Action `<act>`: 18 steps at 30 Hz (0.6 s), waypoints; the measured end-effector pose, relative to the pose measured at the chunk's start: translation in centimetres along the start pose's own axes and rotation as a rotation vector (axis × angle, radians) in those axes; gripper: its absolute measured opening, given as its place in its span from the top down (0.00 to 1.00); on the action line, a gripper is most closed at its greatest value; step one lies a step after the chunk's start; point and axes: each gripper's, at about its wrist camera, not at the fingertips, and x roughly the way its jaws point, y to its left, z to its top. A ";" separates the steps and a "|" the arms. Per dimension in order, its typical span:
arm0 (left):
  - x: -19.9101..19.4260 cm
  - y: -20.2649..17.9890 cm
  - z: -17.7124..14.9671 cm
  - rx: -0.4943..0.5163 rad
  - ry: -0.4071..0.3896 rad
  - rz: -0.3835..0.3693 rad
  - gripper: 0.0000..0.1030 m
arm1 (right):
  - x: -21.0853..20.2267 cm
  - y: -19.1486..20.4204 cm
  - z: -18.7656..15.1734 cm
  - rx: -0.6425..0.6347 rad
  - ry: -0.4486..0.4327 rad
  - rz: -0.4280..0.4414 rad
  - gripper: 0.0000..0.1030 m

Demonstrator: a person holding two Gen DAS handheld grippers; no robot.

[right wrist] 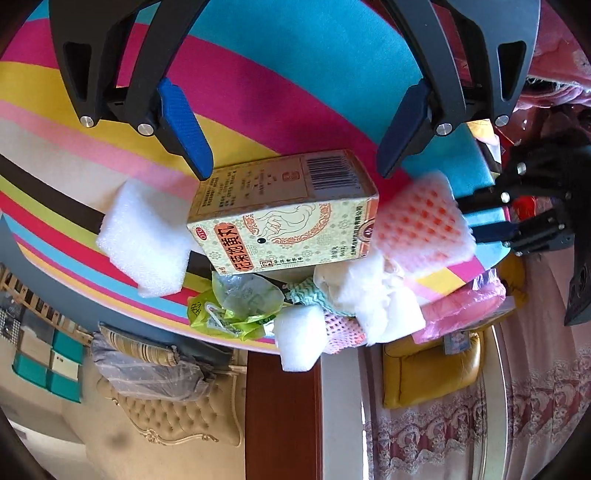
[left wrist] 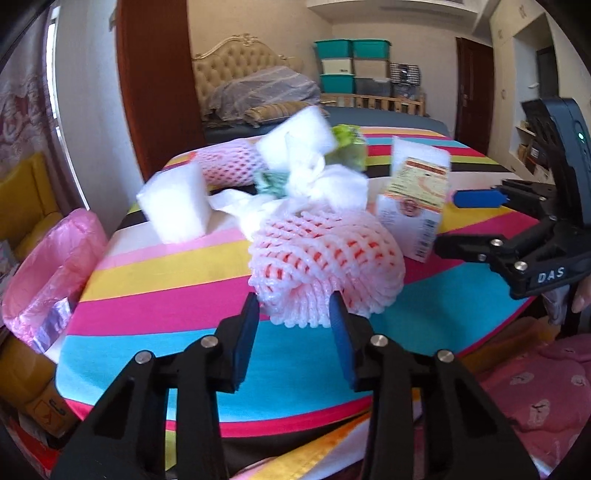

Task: Collect trash
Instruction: 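Grasp the pink foam fruit net with left tool while right tool grasps cream medicine box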

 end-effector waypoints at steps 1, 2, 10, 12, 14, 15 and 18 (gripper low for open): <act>0.1 0.7 0.0 -0.012 0.004 0.014 0.63 | 0.1 -0.1 0.1 0.012 0.004 0.025 0.18; 0.2 1.6 -0.1 -0.027 0.008 0.034 0.63 | 0.1 -0.1 0.2 0.021 0.007 0.052 0.18; 0.6 6.4 0.5 -0.118 0.006 0.144 0.58 | 1.3 2.5 1.3 -0.049 0.007 0.152 0.18; 0.6 7.2 0.5 -0.138 0.009 0.145 0.57 | 1.6 2.3 1.5 -0.035 0.014 0.143 0.18; 0.5 7.2 0.1 -0.145 0.014 0.143 0.55 | 1.9 0.9 1.9 0.039 0.018 0.128 0.18; 0.3 7.2 -0.1 -0.145 0.015 0.142 0.54 | 1.9 0.2 2.0 0.073 0.017 0.124 0.18; -0.2 6.9 -0.5 -0.148 0.013 0.138 0.42 | 2.0 -2.7 2.6 0.204 0.009 0.141 0.18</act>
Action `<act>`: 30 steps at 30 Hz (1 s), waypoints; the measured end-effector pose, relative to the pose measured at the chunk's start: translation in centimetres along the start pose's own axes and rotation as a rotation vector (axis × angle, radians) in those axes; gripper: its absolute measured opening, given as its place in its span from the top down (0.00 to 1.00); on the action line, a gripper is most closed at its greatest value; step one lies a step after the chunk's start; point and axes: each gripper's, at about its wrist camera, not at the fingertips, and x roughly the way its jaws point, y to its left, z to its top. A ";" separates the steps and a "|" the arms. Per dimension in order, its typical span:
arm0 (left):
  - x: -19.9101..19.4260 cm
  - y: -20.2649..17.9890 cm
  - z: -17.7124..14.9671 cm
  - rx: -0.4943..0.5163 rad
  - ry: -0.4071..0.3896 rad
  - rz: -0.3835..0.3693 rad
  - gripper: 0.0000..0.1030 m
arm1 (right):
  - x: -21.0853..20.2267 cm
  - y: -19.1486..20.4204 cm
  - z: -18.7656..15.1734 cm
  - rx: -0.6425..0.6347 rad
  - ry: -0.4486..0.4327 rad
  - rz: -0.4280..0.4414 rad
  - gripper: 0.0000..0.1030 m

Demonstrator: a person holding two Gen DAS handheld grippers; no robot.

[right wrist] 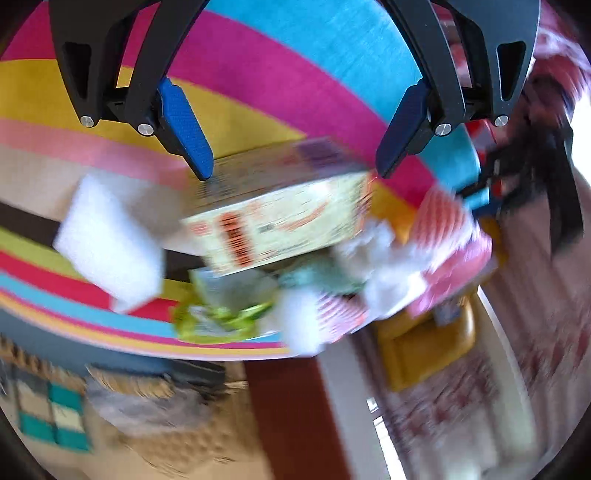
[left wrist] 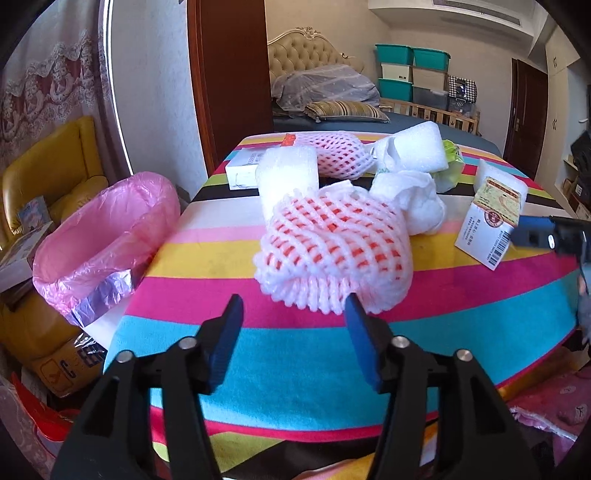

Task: Collect trash
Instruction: 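Grasp the pink foam fruit net with left tool while right tool grasps cream medicine box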

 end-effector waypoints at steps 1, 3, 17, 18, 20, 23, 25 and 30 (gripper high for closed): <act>-0.1 -0.2 -0.1 0.000 0.000 -0.003 0.40 | -0.1 -0.6 0.6 0.005 -0.013 -0.025 0.18; -0.5 -0.3 -0.2 0.002 -0.003 -0.006 0.37 | 0.0 -0.9 1.3 0.011 0.006 -0.052 0.18; -2.5 -0.6 0.7 -0.053 -0.116 -0.006 0.05 | 2.3 2.5 1.5 0.292 0.050 -0.306 0.18; -2.2 -0.5 1.0 -0.053 -0.119 -0.007 0.05 | 2.7 2.9 1.7 0.310 0.049 -0.338 0.18; -2.0 -0.3 1.2 -0.054 -0.122 -0.004 0.05 | 3.2 3.3 1.9 0.337 0.046 -0.376 0.18; -1.8 0.1 1.3 -0.060 -0.122 -0.017 0.05 | 3.5 3.8 2.3 0.393 0.029 -0.408 0.18; -1.6 0.4 1.3 -0.058 -0.122 -0.015 0.05 | 3.9 4.1 2.7 0.416 0.015 -0.447 0.18; -0.6 0.8 1.7 -0.068 -0.112 -0.012 0.05 | 5.8 2.7 2.7 0.370 0.091 -0.480 0.18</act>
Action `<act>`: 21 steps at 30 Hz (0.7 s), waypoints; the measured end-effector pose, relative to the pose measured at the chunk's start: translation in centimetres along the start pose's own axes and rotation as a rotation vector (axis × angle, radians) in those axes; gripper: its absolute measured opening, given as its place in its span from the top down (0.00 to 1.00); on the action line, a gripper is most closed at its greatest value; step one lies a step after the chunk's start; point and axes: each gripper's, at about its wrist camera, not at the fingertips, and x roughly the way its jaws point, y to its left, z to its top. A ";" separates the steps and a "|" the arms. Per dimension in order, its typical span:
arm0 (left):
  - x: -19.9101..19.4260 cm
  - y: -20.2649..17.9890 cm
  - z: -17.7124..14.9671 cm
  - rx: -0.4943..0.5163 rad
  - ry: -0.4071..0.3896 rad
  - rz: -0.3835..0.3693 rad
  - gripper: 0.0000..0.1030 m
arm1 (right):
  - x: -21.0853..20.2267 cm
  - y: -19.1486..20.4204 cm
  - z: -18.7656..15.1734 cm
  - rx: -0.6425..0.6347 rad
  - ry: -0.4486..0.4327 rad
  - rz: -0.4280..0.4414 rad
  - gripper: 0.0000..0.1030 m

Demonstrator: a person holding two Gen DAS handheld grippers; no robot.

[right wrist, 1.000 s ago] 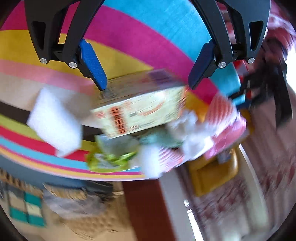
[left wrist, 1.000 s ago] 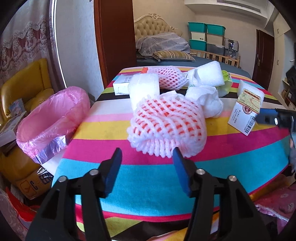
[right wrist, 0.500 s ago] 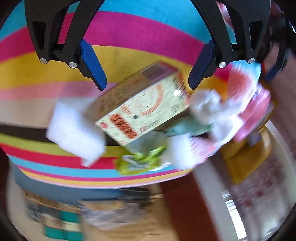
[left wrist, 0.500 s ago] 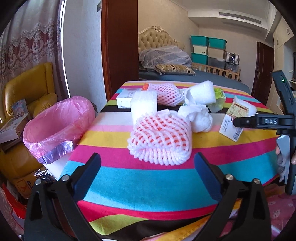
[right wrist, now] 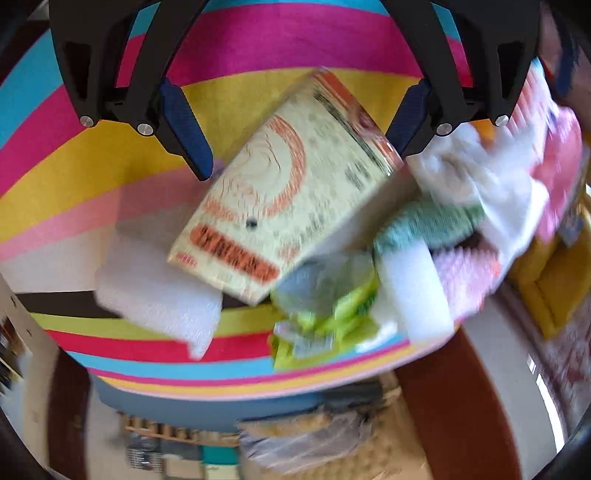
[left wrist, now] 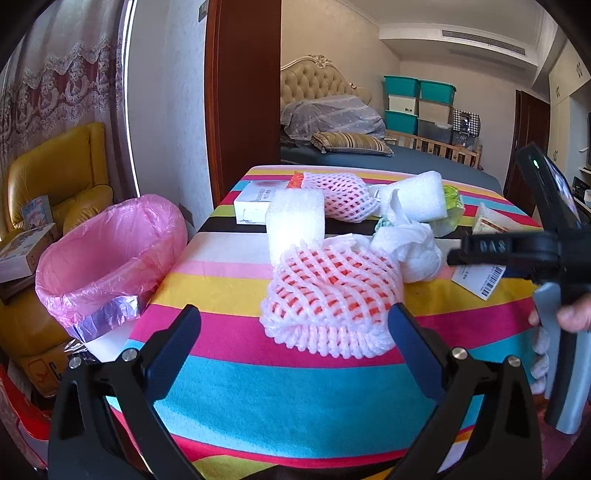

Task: Collect trash
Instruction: 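Grasp the pink foam fruit net with left tool while right tool grasps cream medicine box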

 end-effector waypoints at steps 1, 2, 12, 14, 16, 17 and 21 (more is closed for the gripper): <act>0.1 0.0 0.0 -0.003 0.002 -0.003 0.05 | -0.3 -0.1 -0.2 -0.031 -0.015 0.014 0.20; 0.2 0.1 0.1 -0.007 0.004 -0.006 0.05 | -0.4 -0.6 -0.4 -0.060 -0.011 0.016 0.21; 2.6 -1.8 0.6 0.018 0.048 -0.023 0.04 | -2.1 -6.4 -0.8 -0.135 -0.022 0.045 0.32; 3.0 -2.2 0.6 0.023 0.060 -0.024 0.04 | -2.2 -6.2 -0.9 -0.143 -0.028 0.036 0.23; 3.1 -2.8 0.5 0.043 0.054 -0.010 0.15 | -2.4 -5.9 -0.7 -0.128 -0.044 0.043 0.18; 3.0 -3.0 0.5 0.055 0.051 -0.024 0.39 | -2.5 -5.6 -0.5 -0.128 -0.047 0.047 0.18; 2.5 -3.4 0.3 0.060 0.047 -0.064 0.54 | -3.0 -4.7 -0.2 -0.121 -0.082 0.034 0.18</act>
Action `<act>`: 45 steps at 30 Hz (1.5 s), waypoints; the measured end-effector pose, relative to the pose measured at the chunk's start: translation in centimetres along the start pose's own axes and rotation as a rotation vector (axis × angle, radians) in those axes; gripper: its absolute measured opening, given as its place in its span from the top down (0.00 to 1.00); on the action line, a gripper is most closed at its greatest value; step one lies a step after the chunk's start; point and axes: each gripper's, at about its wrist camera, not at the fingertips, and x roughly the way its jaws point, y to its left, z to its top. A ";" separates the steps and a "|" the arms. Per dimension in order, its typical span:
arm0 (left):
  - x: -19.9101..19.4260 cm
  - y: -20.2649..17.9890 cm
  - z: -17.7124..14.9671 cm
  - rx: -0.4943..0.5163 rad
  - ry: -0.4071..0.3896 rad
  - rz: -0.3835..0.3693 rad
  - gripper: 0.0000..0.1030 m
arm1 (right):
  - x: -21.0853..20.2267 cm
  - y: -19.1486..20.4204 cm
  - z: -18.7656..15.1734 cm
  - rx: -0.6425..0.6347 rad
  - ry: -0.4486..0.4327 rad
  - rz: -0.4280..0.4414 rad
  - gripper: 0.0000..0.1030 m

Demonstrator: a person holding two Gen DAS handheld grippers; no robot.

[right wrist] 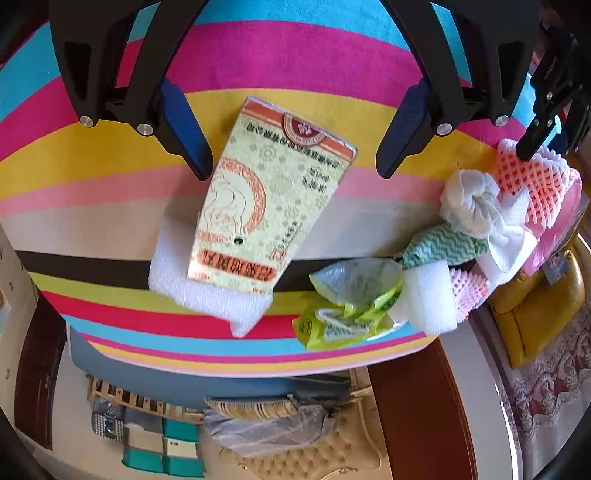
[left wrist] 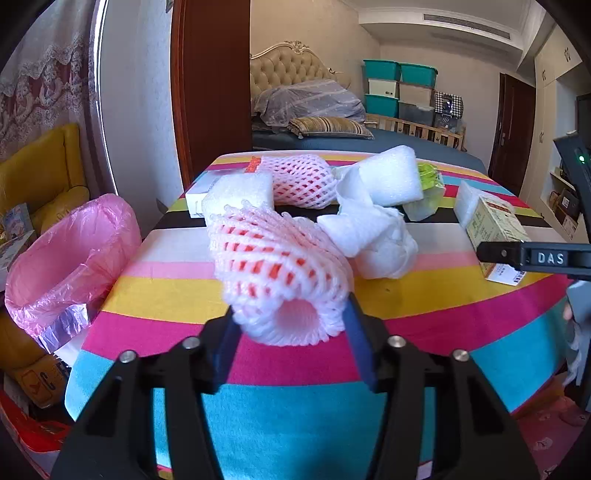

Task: Collect trash
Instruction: 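Grasp the pink foam fruit net with left tool while right tool grasps cream medicine box, then drop the fruit net into the bin with left tool while right tool drops the box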

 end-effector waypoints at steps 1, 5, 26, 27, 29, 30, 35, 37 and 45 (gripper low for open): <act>-0.3 0.0 -0.1 0.002 -0.006 0.001 0.56 | 0.0 -0.2 0.0 0.002 -0.008 -0.012 0.29; -1.6 0.6 -0.9 0.001 -0.019 0.008 0.60 | -0.6 -1.7 -0.3 0.007 -0.024 0.037 0.43; -8.3 5.6 -1.9 -0.113 -0.118 0.083 0.60 | -7.8 3.6 -1.3 -0.237 -0.223 0.249 0.51; -8.5 5.6 -1.8 -0.112 -0.124 0.088 0.60 | -8.4 3.8 -1.1 -0.240 -0.240 0.265 0.51; -8.9 5.9 -1.5 -0.111 -0.137 0.100 0.60 | -9.3 4.7 -0.7 -0.256 -0.269 0.290 0.51; -9.1 6.1 -1.4 -0.112 -0.144 0.108 0.60 | -9.6 5.2 -0.5 -0.266 -0.280 0.301 0.51; -9.7 8.0 -0.7 -0.118 -0.158 0.155 0.59 | -10.3 9.0 0.7 -0.339 -0.308 0.410 0.51; -9.9 9.0 -0.4 -0.124 -0.161 0.175 0.59 | -10.1 10.9 1.1 -0.376 -0.314 0.446 0.51; -9.2 13.9 1.1 -0.123 -0.148 0.271 0.58 | -7.1 18.7 3.6 -0.450 -0.264 0.574 0.51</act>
